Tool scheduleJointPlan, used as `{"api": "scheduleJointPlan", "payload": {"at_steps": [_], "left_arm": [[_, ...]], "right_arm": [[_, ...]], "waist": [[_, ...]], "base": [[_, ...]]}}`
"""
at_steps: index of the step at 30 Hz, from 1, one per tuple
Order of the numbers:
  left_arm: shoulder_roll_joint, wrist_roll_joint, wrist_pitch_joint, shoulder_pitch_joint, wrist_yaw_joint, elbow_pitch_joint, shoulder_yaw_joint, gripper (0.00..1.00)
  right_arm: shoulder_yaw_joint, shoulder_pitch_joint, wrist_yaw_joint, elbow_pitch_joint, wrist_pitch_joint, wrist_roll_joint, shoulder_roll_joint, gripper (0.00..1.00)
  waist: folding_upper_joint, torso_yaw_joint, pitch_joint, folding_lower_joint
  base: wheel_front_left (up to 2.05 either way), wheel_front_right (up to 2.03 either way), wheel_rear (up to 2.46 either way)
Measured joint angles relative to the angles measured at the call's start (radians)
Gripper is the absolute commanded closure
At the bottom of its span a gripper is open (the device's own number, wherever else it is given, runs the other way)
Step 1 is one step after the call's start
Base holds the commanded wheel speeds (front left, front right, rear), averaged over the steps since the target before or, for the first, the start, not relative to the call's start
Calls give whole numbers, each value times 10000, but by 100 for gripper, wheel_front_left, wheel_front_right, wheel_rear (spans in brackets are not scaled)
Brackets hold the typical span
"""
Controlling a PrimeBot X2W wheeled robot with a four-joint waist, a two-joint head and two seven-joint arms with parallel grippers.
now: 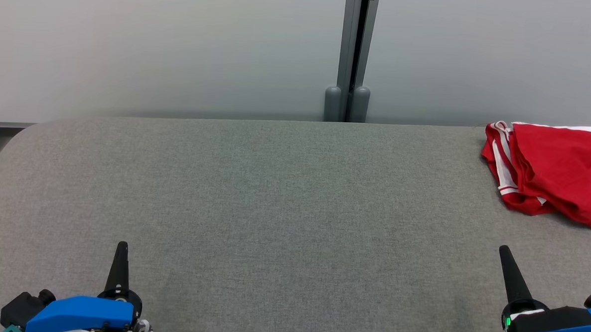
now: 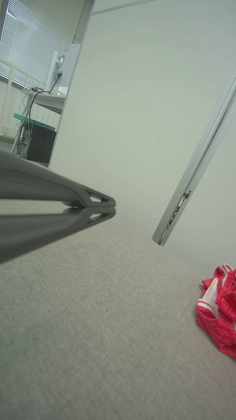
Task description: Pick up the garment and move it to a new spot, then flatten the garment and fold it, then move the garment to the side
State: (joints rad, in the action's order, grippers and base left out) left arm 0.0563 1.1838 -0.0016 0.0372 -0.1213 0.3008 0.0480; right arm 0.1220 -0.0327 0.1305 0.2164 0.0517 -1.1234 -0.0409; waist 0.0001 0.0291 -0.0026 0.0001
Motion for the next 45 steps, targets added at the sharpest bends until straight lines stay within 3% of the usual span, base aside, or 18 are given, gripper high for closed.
{"api": "scheduleJointPlan", "payload": {"at_steps": [45], "left_arm": [[-44,3486,949,525,-31,-445,527,100]], "right_arm": [[-69,-573,0,234,500,-3981,-42,100]], "waist": [[0,-228,45,0]], "base": [[0,0,0]]}}
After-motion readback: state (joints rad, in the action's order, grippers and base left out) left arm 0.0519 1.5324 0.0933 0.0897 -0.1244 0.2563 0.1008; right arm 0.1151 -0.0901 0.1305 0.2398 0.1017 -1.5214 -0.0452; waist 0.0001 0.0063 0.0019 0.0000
